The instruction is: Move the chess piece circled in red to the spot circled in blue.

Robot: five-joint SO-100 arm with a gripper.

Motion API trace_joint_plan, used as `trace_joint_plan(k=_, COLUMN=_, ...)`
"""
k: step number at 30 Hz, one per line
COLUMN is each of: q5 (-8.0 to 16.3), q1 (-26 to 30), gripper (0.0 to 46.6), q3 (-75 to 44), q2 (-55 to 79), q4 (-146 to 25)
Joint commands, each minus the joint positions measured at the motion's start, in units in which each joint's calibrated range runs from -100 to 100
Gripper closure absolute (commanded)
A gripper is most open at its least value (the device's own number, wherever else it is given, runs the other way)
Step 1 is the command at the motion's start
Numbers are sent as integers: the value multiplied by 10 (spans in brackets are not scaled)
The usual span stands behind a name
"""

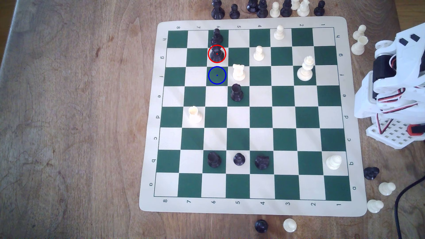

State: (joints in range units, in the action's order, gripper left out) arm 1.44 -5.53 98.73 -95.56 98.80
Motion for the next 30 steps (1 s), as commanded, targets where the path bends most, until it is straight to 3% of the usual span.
trace_joint_plan(k=1, q5=-1, q1=-39, gripper=458, q3=-52, q2=-2, q4=-134)
trace_joint_plan(k=6, q5=-1, q1=-40, gripper=459, q3=-173, q2=-2, q4=-399)
trace_joint_plan(k=20, q5=2, q1=-73, gripper=461, q3=-385, q2=12, q4=-902)
trace_joint_plan(k=26, q5=3, q1=-115, gripper=461, q3=-533, q2=114, q4=-1183)
trace_joint_plan(k=30, q5=3, q1=-114, gripper=464, q3=-586, q2=194, q4=-1309)
